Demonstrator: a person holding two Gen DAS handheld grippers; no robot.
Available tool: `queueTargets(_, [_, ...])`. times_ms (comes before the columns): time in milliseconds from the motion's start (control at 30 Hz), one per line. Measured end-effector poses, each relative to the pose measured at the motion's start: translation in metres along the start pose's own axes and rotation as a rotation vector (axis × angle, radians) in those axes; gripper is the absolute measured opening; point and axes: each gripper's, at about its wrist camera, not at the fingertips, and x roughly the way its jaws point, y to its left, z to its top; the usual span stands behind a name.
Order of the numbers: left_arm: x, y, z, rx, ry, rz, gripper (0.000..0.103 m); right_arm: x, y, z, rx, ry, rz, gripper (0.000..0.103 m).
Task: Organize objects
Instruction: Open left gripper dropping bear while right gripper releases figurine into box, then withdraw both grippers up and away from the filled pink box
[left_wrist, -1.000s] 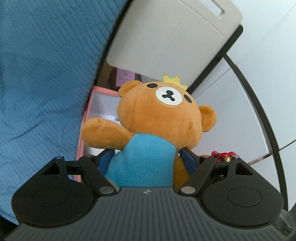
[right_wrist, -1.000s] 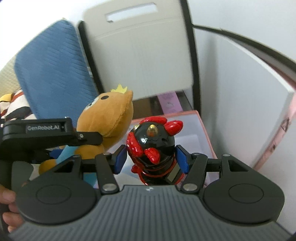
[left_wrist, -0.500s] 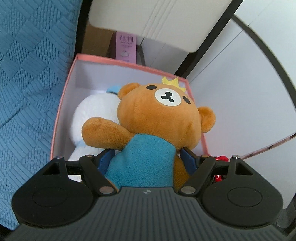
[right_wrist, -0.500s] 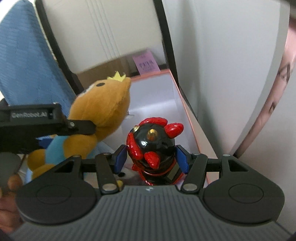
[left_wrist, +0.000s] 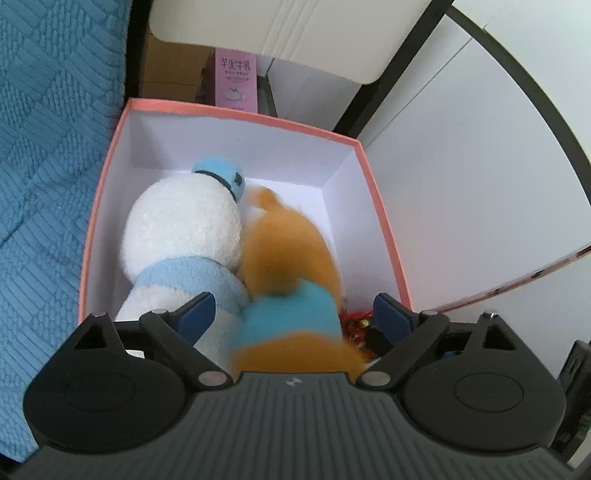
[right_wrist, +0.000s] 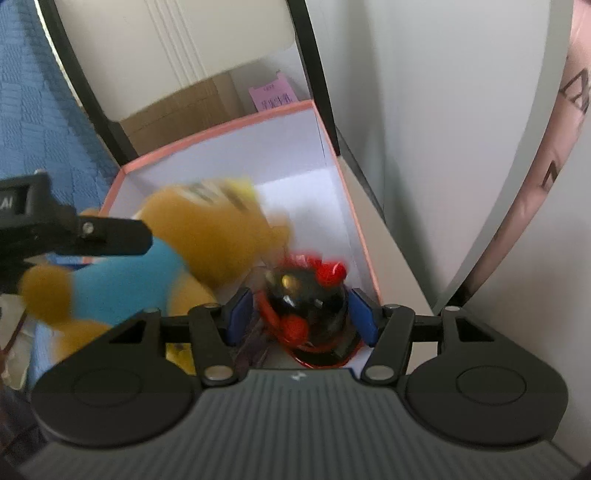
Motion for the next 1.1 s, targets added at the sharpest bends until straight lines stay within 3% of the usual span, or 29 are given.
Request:
queueTargets(267, [-0.048,-0.001,0.002,0.03,-0.055,0.0,0.095,-0.038,0.011,0.022,0.002,-0.089,-0.021,0.063])
queueTargets(667, [-0.178,-0.003,-0.004,0.086,-0.229,-0.066,0.095,-0.158,0.063,0.041,-0.015,-0.243,0.104,0.063])
queueTargets(867, [-0.245,0.004,-0.026,0.125,-0.308,-0.079,0.096,-0.203,0.094,0.026,-0.068,-0.292,0.112,0.063])
queueTargets(1100, [-0.283,0.019,-0.066,0.138,-0.336,-0.095,0.097,-0.225,0.119,-0.01,-0.098,-0.289,0.116,0.063])
